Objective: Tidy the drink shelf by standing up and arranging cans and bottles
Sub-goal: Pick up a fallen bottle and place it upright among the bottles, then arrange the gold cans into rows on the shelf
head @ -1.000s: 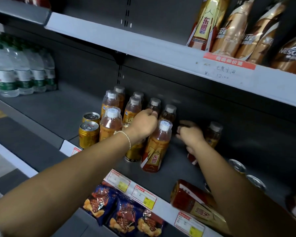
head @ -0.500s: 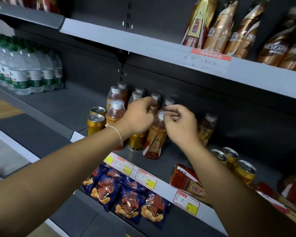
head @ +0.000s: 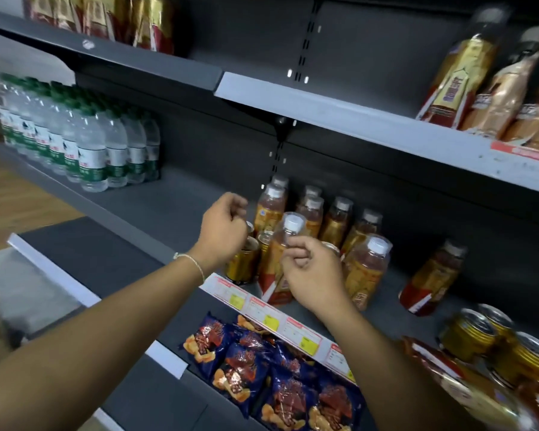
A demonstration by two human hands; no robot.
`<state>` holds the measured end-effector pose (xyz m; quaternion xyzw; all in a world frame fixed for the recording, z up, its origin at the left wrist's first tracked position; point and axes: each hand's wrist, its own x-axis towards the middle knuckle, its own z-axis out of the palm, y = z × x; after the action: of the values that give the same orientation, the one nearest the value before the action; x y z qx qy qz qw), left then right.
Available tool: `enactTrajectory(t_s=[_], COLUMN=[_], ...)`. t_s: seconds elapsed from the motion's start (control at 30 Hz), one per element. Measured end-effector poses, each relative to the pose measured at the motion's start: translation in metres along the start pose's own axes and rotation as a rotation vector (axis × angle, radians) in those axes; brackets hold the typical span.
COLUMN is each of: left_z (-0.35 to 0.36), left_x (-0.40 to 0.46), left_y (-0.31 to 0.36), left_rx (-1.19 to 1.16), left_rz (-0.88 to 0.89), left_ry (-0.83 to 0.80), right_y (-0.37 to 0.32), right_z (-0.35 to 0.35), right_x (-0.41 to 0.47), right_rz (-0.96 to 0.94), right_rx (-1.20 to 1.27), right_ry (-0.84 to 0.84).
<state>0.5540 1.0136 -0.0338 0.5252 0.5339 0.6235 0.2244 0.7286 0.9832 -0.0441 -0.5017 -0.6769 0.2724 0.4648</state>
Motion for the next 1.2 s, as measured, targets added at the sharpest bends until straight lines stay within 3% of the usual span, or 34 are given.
enactTrajectory(t_s=[0.2, 0.3, 0.4, 0.53, 0.67, 0.93, 1.2], left_z=[-0.014, -0.013, -0.011, -0.011, -0.012, -0.015, 0.009], left_x=[0.017, 0.02, 0.021, 0.022, 0.015, -0.007, -0.051], left_y=[-0.052, -0.062, -0.069, -0.07, -0.066, -0.038, 0.035], left_rx=[0.105, 0.026, 0.016, 0.071, 0.084, 0.051, 0.235], left_rz=[-0.36, -0.446, -0.462, -0.415, -0.382, -0.178, 0.028], left_ry=[-0.18, -0.256, -0.314, -0.321, -0.217, 0.002, -0.068], right_y=[0.012, 0.014, 0.015, 0.017, 0.016, -0.002, -0.005], right_z=[0.06, 0.082, 0.099, 0.115, 0.12, 0.096, 0.026], right_x=[-0.001, -0.002, 0.001, 0.005, 0.003, -0.017, -0.062], right_rz=[0.18, 0.242, 0.292, 0.31, 0.292, 0.018, -0.023], right_rx=[-0.149, -0.231, -0.293, -0.339, -0.277, -0.246, 0.003], right_ry=[-0.12, -0.188, -0.142, -0.027, 0.091, 0.236, 0.361])
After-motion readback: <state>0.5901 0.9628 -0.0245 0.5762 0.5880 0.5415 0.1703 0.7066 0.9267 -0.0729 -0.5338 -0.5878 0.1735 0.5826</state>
